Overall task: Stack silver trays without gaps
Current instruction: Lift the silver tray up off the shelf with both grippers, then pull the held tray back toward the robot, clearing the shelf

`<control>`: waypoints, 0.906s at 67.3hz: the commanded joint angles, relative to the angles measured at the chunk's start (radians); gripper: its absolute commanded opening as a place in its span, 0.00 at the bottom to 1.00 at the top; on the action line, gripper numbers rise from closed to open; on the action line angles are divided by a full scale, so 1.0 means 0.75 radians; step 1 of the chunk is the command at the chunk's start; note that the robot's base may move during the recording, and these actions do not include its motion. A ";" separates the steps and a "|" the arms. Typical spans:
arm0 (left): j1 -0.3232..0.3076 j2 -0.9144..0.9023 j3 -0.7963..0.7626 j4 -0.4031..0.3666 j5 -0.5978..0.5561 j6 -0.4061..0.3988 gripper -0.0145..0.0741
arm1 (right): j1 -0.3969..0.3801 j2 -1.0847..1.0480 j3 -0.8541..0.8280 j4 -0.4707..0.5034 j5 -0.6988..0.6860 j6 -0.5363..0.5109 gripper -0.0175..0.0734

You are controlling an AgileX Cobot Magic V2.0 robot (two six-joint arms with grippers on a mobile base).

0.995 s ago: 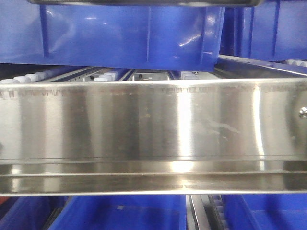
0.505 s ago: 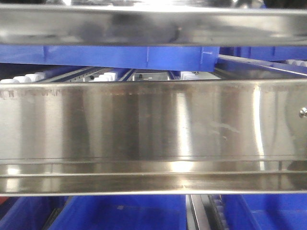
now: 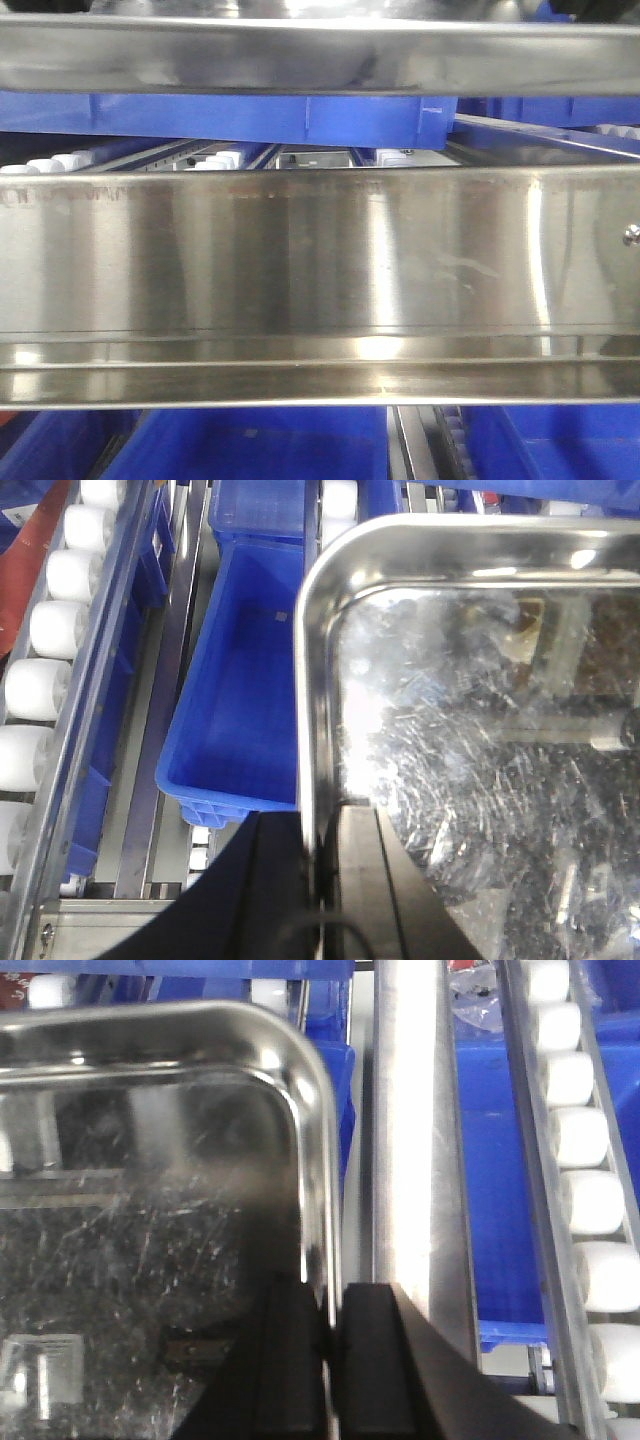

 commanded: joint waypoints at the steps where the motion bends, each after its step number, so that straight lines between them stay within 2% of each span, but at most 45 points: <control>1: 0.021 -0.011 -0.002 -0.007 -0.033 0.058 0.15 | 0.010 0.031 -0.005 -0.031 -0.081 -0.003 0.17; 16: 0.045 -0.008 -0.002 -0.041 -0.116 0.089 0.15 | 0.010 0.039 -0.005 -0.031 -0.135 0.007 0.17; 38: 0.045 -0.005 -0.002 0.022 -0.112 0.087 0.15 | 0.010 0.039 -0.005 -0.031 -0.136 0.007 0.17; 53: 0.045 -0.005 0.012 0.019 -0.106 0.084 0.15 | 0.010 0.039 -0.009 -0.029 -0.138 0.007 0.17; 61: 0.045 -0.005 0.038 0.010 -0.075 0.038 0.15 | 0.010 0.039 -0.030 -0.029 -0.136 0.007 0.17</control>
